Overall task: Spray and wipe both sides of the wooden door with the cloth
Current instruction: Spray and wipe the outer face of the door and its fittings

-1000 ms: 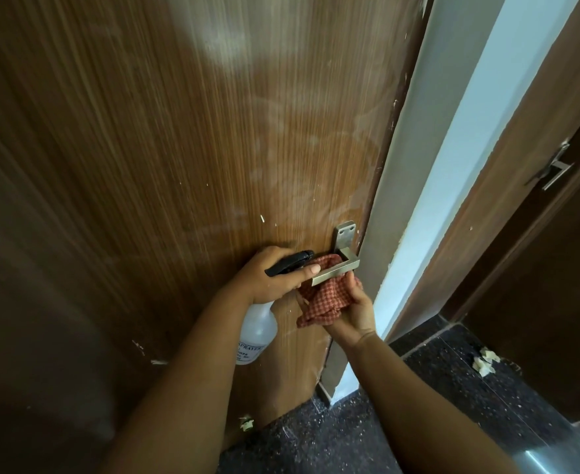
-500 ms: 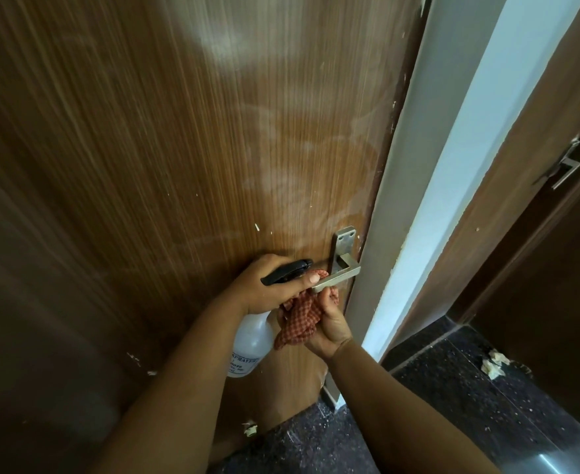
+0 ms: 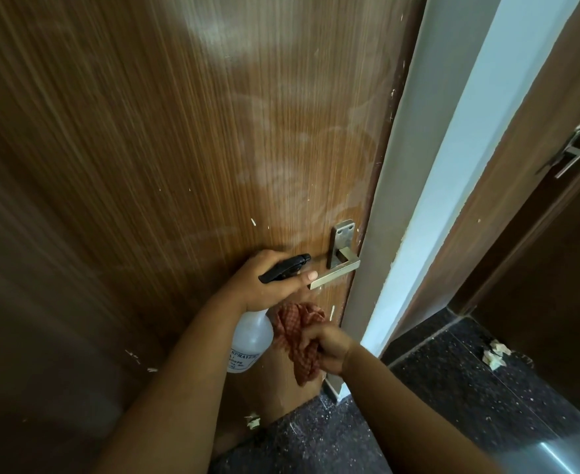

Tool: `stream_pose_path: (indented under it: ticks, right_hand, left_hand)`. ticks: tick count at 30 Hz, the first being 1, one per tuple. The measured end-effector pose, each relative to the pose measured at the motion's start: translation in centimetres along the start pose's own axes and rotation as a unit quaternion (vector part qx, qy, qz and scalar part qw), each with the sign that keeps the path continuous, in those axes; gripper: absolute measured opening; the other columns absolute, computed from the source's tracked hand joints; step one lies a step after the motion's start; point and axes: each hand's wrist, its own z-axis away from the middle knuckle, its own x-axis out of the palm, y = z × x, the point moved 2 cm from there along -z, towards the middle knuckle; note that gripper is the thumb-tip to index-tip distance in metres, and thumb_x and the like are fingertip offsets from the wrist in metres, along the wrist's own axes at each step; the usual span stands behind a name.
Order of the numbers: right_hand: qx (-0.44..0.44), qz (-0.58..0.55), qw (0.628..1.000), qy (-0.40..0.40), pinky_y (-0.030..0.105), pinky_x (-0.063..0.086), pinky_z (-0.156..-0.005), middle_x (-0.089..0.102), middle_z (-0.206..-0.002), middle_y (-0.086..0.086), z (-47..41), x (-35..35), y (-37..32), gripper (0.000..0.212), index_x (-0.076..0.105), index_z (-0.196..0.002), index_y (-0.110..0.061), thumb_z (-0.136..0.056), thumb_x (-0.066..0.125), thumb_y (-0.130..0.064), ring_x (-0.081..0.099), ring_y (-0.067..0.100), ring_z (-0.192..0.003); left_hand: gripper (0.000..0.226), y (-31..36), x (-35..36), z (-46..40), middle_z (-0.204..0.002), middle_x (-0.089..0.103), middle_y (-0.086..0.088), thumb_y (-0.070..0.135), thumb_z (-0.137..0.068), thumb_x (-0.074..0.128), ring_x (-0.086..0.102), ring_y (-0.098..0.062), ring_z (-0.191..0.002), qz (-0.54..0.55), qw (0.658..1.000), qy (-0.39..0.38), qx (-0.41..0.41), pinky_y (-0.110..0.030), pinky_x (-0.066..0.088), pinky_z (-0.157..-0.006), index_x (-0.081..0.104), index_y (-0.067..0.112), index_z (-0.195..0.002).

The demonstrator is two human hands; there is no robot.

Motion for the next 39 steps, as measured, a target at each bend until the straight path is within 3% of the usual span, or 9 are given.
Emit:
stream_pose_path:
  ticks: [5,8,13,19,22,26,28,33,39]
  right_hand:
    - [-0.151,-0.161,0.916,0.336,0.045,0.054,-0.085,0.059,-0.12,0.02,-0.2,-3.4,-1.5,0.046,0.047,-0.131,-0.008,-0.088,0.05,0.009,0.059,0.033,-0.109]
    - [-0.264,-0.07,0.905,0.327,0.024,0.054,-0.075,0.061,-0.123,0.007,-0.7,-0.5,-4.8,0.06,0.04,-0.141,-0.024,-0.092,0.053,0.007,0.06,0.021,-0.111]
    - [-0.253,0.018,0.905,0.342,0.017,0.053,-0.071,0.064,-0.119,0.003,-2.0,2.8,-1.5,0.048,0.043,-0.136,-0.018,-0.093,0.061,-0.008,0.063,0.018,-0.109]
    - [-0.271,0.116,0.876,0.382,0.054,0.051,-0.097,0.039,-0.141,0.0,-3.3,0.2,-2.5,0.076,0.033,-0.145,-0.026,-0.08,0.069,-0.012,0.051,0.026,-0.126]
    - [-0.236,0.095,0.87,0.422,0.055,0.048,-0.102,0.044,-0.137,0.005,-3.6,-0.7,-4.6,0.072,0.031,-0.146,-0.019,-0.086,0.068,-0.006,0.052,0.028,-0.125]
    - [-0.238,0.149,0.902,0.329,0.026,0.057,-0.08,0.063,-0.118,0.001,-2.1,0.6,-1.6,0.054,0.039,-0.137,-0.015,-0.09,0.064,-0.005,0.066,0.01,-0.099]
    - [-0.196,0.137,0.936,0.257,0.038,0.059,-0.063,0.066,-0.102,0.026,-0.8,0.4,-0.3,0.041,0.051,-0.128,-0.009,-0.089,0.056,0.001,0.069,0.029,-0.078]
    - [-0.144,-0.297,0.931,0.153,0.059,0.041,-0.103,0.066,-0.119,0.022,2.7,-3.4,-5.1,0.047,0.063,-0.126,-0.004,-0.084,0.045,-0.018,0.058,0.043,-0.113]
    - [-0.143,-0.29,0.937,0.135,0.058,0.045,-0.099,0.066,-0.124,0.02,2.8,-1.3,-8.9,0.042,0.065,-0.126,-0.009,-0.104,0.038,-0.032,0.06,0.038,-0.118]
  left_hand:
    - [0.05,-0.2,0.2,-0.1,-0.073,0.067,0.001,0.066,-0.079,0.068,0.067,-0.012,-0.071,0.0,1.0,-0.003,-0.013,-0.028,0.053,-0.063,0.068,0.016,-0.084]
    - [0.043,-0.4,0.3,-0.3,-0.068,0.065,0.008,0.067,-0.078,0.066,0.066,-0.008,-0.07,0.009,1.0,0.001,-0.018,-0.026,0.05,-0.062,0.066,0.024,-0.076]
    - [0.021,-0.3,0.4,-0.2,-0.074,0.069,0.01,0.05,-0.087,0.07,0.068,-0.004,-0.075,0.021,1.0,0.007,-0.011,-0.015,0.048,-0.058,0.069,0.029,-0.082]
    - [0.021,0.1,0.3,-0.1,-0.072,0.069,0.008,0.044,-0.089,0.069,0.068,-0.002,-0.072,0.011,1.0,0.001,-0.02,-0.016,0.048,-0.058,0.068,0.025,-0.082]
    - [0.028,0.0,0.2,0.0,-0.075,0.069,0.004,0.053,-0.086,0.069,0.068,-0.007,-0.076,0.008,1.0,0.002,-0.028,-0.02,0.048,-0.061,0.068,0.025,-0.082]
    - [0.028,0.4,0.3,0.1,-0.073,0.069,0.001,0.046,-0.089,0.069,0.067,-0.006,-0.071,0.013,0.999,0.008,-0.03,-0.019,0.05,-0.059,0.069,0.019,-0.083]
    - [0.032,0.3,0.2,0.0,-0.075,0.07,-0.004,0.045,-0.089,0.07,0.069,-0.012,-0.072,0.014,0.999,0.01,-0.03,-0.021,0.051,-0.058,0.069,0.013,-0.086]
    - [0.043,0.2,0.3,0.0,-0.08,0.07,-0.016,0.048,-0.09,0.069,0.07,-0.025,-0.078,0.009,0.999,0.007,-0.041,-0.024,0.052,-0.059,0.066,0.005,-0.086]
    - [0.03,0.9,0.5,-0.1,-0.074,0.068,-0.001,0.036,-0.091,0.07,0.065,0.0,-0.067,0.034,0.998,0.007,-0.047,-0.014,0.051,-0.055,0.068,0.006,-0.087]
